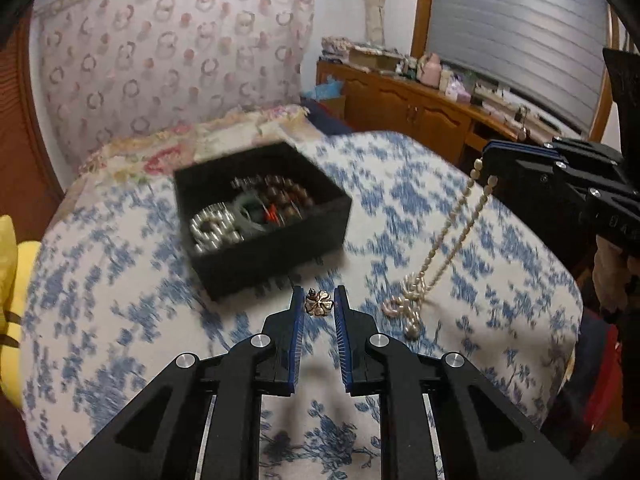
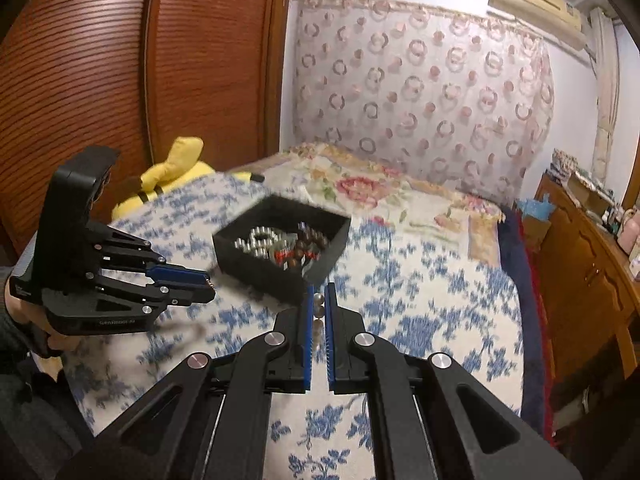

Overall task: Organize jewelry
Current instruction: 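Grasp the small gold flower earring with the left tool while the right tool lifts the pearl necklace, then lower both tools over the black box and release the necklace and earring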

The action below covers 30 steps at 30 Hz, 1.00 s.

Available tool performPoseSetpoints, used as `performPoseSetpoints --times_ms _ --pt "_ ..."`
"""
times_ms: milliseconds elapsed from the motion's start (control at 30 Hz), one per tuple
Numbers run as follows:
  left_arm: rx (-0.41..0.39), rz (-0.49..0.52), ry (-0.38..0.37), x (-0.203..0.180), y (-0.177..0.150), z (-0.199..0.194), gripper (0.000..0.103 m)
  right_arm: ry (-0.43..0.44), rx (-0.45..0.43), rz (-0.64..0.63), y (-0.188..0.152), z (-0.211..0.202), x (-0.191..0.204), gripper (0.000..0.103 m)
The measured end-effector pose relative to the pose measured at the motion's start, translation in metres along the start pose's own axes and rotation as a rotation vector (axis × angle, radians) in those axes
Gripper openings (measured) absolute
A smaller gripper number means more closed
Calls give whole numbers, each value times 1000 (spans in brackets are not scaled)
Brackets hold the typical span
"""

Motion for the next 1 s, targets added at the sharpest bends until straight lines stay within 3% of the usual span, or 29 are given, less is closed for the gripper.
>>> performPoseSetpoints --times_ms 367,667,800,833,900,967,1000 --pt "-67 -18 84 44 50 0 14 12 -167 -58 81 -20 29 6" --pt "-34 -55 123 70 54 30 15 -38 -266 -93 141 -21 43 6" --pt "-32 -72 130 75 46 34 38 -41 -222 -86 143 2 40 6" --pt "-33 -81 127 77 43 32 41 -41 -201 -86 139 9 39 6" --pt "-46 -101 138 80 38 26 56 -32 -146 -78 126 28 36 6" --pt "-59 -106 152 82 34 19 61 -35 -108 -71 115 43 35 6" --pt "-62 -109 156 83 33 17 70 -34 -80 -67 108 53 34 6"
Point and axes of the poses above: each gripper's, at about its wrist camera, not at the fingertips, and z roughly the way its jaws point, x to its left, y to its top, the point moved 4 cm from there along z, roughly the way its jaws point, and after that the axes turned 10 degrees about z, right-handed, at the moved point
